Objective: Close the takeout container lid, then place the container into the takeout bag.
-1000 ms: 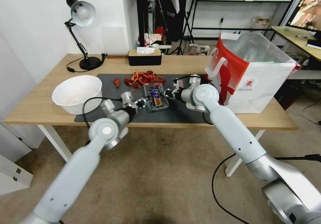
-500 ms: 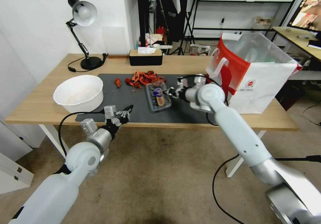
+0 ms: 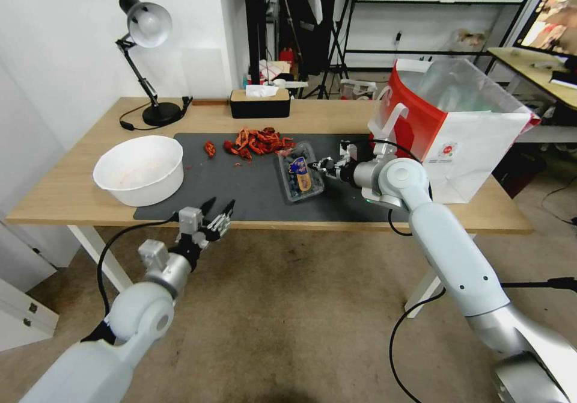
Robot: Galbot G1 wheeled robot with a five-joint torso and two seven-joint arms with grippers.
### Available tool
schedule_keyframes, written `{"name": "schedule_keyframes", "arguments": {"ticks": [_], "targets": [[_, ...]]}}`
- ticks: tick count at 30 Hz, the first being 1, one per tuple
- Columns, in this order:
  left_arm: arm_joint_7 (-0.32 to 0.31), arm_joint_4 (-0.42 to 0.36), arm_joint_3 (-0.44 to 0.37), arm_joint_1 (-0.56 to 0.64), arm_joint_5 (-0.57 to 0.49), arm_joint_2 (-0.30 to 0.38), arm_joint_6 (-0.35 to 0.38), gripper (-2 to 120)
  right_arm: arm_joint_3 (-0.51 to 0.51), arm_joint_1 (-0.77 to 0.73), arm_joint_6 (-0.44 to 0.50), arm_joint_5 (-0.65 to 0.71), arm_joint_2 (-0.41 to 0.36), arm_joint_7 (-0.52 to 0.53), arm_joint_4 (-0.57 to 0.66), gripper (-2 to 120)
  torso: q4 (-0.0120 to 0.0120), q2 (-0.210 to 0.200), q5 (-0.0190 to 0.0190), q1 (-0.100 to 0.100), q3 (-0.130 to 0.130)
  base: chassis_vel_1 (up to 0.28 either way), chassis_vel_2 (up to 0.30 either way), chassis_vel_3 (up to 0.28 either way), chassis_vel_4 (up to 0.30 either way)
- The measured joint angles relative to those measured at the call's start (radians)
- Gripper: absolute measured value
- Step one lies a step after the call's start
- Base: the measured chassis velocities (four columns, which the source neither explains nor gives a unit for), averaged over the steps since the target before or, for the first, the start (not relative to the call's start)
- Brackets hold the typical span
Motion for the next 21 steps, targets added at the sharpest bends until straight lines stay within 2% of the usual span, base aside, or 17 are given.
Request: {"name": "schedule_keyframes", "arguments": {"ticks": [6, 8, 15, 21], "targets": [[-0.020, -0.022, -0.052, 0.105, 0.080, -0.038, -0.054, 95, 0.027, 0.013, 0.026, 0.021, 0.005, -0.016, 0.048, 0, 0.0002, 0.000, 0.0002, 0.000, 0.000, 0.000, 0.000, 0.000, 0.000], [-0.020, -0.030, -0.060, 0.122, 0.084, -0.043, -0.056, 98, 0.032, 0.022, 0.036, 0.024, 0.005, -0.019, 0.065, 0, 0.0002, 0.000, 0.0003, 0.000, 0.000, 0.000, 0.000, 0.000, 0.000], [-0.017, -0.046, -0.095, 0.184, 0.092, -0.065, -0.069, 100, 0.055, 0.101, 0.121, 0.023, -0.009, -0.029, 0.142, 0, 0.0002, 0.000, 0.0002, 0.000, 0.000, 0.000, 0.000, 0.000, 0.000], [-0.011, -0.044, -0.110, 0.222, 0.096, -0.090, -0.084, 100, 0.092, 0.196, 0.226, -0.059, -0.054, -0.036, 0.182, 0, 0.0003, 0.000, 0.0001, 0.000, 0.000, 0.000, 0.000, 0.000, 0.000]]}}
